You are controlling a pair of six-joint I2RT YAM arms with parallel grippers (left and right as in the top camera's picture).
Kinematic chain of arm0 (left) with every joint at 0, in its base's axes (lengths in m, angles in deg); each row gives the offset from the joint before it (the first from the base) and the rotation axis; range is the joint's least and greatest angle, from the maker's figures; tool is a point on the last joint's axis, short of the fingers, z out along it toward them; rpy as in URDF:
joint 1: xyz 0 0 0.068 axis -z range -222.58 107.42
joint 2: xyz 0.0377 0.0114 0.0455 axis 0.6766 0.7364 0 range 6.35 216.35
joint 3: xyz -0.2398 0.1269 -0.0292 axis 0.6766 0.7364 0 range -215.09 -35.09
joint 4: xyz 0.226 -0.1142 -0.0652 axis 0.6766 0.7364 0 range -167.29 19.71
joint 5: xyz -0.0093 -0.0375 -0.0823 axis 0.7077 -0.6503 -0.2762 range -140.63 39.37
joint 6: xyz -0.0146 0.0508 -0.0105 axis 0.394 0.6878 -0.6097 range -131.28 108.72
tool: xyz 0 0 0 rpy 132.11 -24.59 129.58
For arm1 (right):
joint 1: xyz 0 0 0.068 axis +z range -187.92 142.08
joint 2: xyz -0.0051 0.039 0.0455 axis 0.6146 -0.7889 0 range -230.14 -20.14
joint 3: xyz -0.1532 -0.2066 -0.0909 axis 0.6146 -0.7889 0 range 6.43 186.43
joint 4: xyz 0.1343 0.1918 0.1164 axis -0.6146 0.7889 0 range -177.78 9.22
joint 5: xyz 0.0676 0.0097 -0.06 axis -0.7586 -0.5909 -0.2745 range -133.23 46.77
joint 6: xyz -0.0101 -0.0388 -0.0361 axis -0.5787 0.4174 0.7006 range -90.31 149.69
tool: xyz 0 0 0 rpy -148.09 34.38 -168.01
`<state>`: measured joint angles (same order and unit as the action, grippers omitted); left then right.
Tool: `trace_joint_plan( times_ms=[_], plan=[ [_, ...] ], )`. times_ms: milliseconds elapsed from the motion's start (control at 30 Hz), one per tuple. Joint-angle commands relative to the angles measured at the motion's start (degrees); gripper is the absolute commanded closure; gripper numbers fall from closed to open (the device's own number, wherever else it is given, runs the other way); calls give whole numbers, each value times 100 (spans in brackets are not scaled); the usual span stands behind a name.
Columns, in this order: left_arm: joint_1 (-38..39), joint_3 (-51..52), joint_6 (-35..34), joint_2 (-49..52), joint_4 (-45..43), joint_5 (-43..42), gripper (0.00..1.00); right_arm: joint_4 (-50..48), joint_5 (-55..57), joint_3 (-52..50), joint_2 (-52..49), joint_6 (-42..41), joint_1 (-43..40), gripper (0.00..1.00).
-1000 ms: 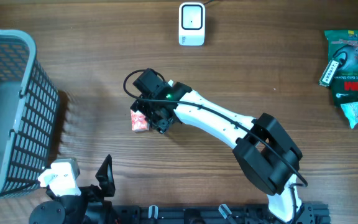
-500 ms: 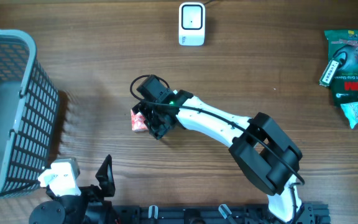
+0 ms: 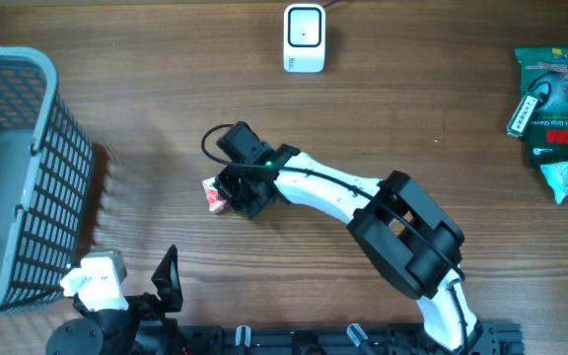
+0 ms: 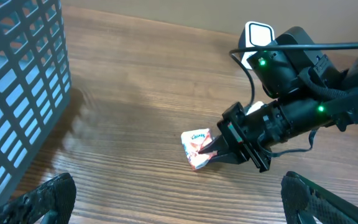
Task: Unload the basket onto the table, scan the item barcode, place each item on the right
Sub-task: 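Grasp the red-white tissue pack with the right gripper and lift, then hold the tissue pack under the scanner with the right gripper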
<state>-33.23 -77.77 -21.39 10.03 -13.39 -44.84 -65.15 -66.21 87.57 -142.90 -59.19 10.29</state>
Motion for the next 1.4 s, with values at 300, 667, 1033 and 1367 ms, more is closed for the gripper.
trace_joint_plan(
  times_ms=[300, 667, 1033, 1367],
  plan=[
    [-20, 4, 72, -42, -17, 31, 0, 3246, -5917, -92, -55, 4903, -1799, 96],
    [-20, 4, 72, -42, -17, 31, 0, 5058, -5864, -92, -55, 5469, -2085, 96],
    [-20, 4, 72, -42, -20, 31, 0, 5152, 1137, 1200, -46, 5698, -2085, 96],
    [-20, 4, 72, -42, -17, 31, 0, 1373, 4378, 3587, -173, 7521, -2092, 96]
  ],
)
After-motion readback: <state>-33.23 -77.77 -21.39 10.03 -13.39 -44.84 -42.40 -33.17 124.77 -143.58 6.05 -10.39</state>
